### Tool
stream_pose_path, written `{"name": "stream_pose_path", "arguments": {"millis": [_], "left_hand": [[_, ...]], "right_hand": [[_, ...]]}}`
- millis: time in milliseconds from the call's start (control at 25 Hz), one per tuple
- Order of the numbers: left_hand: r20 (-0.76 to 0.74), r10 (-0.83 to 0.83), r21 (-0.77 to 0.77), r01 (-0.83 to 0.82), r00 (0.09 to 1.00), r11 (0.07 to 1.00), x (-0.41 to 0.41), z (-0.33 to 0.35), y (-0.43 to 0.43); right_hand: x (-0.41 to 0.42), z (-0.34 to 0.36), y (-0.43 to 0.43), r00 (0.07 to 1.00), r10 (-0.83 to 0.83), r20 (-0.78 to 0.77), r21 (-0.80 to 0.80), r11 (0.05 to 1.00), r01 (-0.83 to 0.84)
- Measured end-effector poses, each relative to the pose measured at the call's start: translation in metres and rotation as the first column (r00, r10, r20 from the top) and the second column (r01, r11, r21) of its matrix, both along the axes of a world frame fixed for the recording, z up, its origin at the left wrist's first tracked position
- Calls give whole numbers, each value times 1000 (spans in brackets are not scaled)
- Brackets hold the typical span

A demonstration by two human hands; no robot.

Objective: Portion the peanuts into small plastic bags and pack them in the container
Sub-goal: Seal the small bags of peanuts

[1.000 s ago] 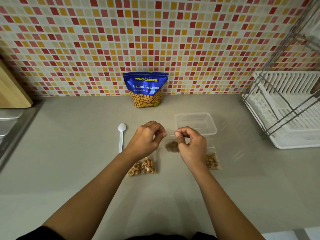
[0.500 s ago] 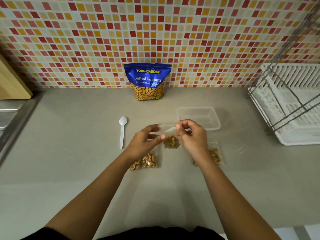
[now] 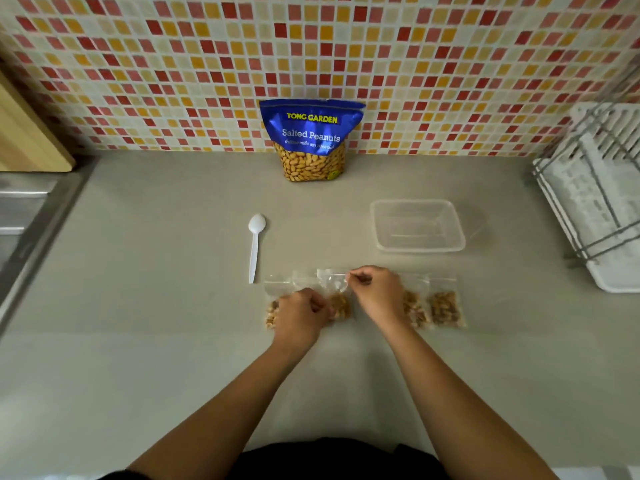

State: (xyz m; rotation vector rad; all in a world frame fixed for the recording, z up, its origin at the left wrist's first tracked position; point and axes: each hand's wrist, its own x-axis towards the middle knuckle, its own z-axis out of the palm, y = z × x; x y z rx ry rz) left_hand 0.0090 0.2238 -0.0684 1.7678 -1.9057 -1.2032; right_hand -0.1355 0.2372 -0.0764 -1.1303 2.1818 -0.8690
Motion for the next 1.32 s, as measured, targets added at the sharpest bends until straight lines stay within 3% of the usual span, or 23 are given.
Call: {"name": "stream_pose_path", "arguments": {"millis": [240,440,680,880,960,1040,1120,1200,1320], "left_hand": [[269,-105,-188,159,957,969,-7,9,0],[117,-95,-197,117,989,973,-33,20,-18],[130,-477,-183,494,869,850,-105,-6,-15],[302,-454,-140,511,838,848,-143,-19,-14],[324,-439,-147,503,838,852,-146,-19,-17],[250,-443,-169,490,861,855,-141,-16,-17],[43,-421,-133,423,906,896,-128,-9,-17],[-214,-336,-36,336,917,941,-114,2,-17],[-497,-108,175,221,861,959,-92,23,-21]], "right_hand": [[-3,-11,-1,988,100,-121,66,994,-92],[-46,-4,19,949,87,-304,-87,989,-119],[-123,-18,52,869,106,-483,49,994,-94],[-135,-16,42,823,332,-462,197,943,-269],[-137,-14,42,807,345,-479,165,938,-303],[-135,-12,45,810,327,-487,91,941,-325],[-126,-7,51,909,234,-345,-36,964,-262],[-112,1,54,993,100,-65,-118,987,-107],[-87,8,53,952,-2,307,-236,969,78]]}}
